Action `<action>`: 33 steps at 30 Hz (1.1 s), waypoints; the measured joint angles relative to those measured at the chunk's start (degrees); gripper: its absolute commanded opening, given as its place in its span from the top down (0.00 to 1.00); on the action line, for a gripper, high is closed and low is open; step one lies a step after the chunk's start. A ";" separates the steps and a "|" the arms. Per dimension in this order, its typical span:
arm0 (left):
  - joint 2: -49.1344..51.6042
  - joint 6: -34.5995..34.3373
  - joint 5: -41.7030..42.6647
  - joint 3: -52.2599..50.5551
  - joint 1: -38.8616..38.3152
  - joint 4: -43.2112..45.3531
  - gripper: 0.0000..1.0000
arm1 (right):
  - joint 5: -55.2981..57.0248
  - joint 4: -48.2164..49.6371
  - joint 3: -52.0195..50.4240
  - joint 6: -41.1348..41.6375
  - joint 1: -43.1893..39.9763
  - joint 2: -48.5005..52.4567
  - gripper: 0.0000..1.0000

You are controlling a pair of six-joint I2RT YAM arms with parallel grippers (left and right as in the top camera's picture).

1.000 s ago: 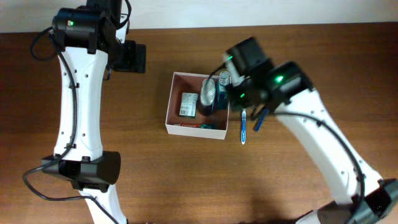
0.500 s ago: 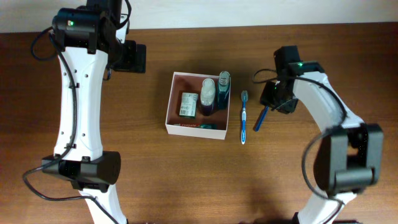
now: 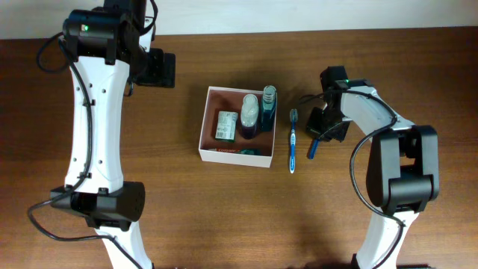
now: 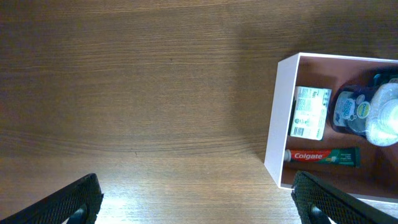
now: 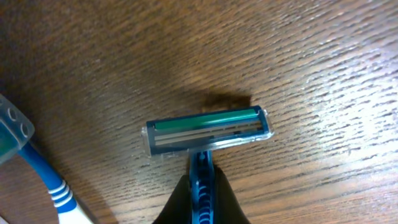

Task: Pack container
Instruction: 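Grasp the blue razor with the right gripper, then place the razor into the box and release it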

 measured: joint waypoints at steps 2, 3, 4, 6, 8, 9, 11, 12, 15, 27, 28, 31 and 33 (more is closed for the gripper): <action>0.00 0.00 0.00 0.00 0.00 0.00 0.01 | 0.13 -0.33 0.00 -0.13 0.00 0.00 0.96; 0.00 0.00 0.00 0.00 0.00 0.00 0.01 | 0.17 -0.46 0.00 -0.35 0.00 0.00 0.96; 0.00 0.00 0.00 0.00 0.00 0.00 0.01 | 0.20 -0.70 0.00 -0.68 0.00 -0.04 0.96; 0.00 0.00 0.00 0.00 -0.02 0.00 0.01 | 0.35 -1.81 -0.02 -1.86 0.09 -0.31 0.96; 0.00 0.00 0.00 0.00 0.00 0.00 0.01 | 0.87 -3.78 -0.44 -2.82 0.39 -1.29 0.96; 0.00 0.00 0.00 0.00 0.00 0.00 0.01 | 1.27 -4.46 -0.81 -3.54 0.74 -2.62 0.96; 0.00 0.00 0.00 0.00 0.00 0.00 0.01 | 1.81 -4.87 -1.16 -5.16 1.95 -6.71 0.96; 0.00 0.00 0.00 0.00 -0.02 0.00 0.01 | 2.14 -4.81 -1.18 -6.08 2.84 -9.33 0.96; 0.00 0.00 0.00 0.00 0.00 0.00 0.01 | 2.62 -4.07 -1.09 -10.03 7.80 -20.63 0.96; 0.00 0.00 0.00 0.00 -0.02 0.00 0.01 | 2.64 -0.87 -0.42 -38.42 34.77 -33.79 0.96; 0.00 0.00 0.00 0.00 -0.02 0.00 0.01 | 2.62 0.55 -0.42 -41.24 35.91 -32.61 0.96; 0.00 0.00 0.00 0.00 0.00 0.00 0.01 | 2.62 4.24 -0.44 -48.09 37.40 -28.98 0.96; 0.00 0.00 0.02 0.00 0.00 0.00 0.01 | 3.04 8.07 -0.44 -53.22 37.18 -25.46 0.96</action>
